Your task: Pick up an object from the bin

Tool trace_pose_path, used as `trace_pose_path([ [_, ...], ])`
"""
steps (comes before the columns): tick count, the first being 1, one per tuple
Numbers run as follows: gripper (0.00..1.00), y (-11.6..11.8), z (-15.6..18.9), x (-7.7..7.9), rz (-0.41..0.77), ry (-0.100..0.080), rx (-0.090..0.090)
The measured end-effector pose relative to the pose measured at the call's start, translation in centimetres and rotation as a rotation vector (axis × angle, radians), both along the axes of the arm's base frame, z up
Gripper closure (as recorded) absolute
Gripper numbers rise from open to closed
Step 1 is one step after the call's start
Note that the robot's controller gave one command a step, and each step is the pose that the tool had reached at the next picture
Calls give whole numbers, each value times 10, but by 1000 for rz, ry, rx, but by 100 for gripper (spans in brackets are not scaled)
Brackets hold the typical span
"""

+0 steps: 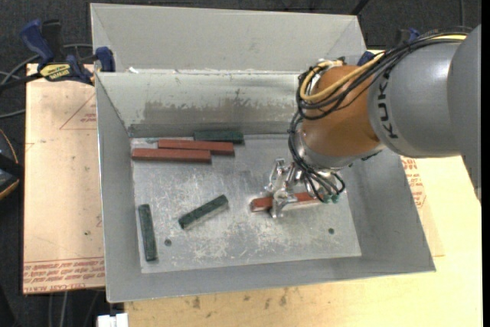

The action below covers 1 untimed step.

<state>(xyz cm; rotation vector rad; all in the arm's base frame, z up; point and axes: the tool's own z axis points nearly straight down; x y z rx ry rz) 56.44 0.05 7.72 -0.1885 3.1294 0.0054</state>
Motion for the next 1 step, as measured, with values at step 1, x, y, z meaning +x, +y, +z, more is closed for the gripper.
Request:
trace_pose_path([
  [1,100,12,167,21,2,-3,-3],
])
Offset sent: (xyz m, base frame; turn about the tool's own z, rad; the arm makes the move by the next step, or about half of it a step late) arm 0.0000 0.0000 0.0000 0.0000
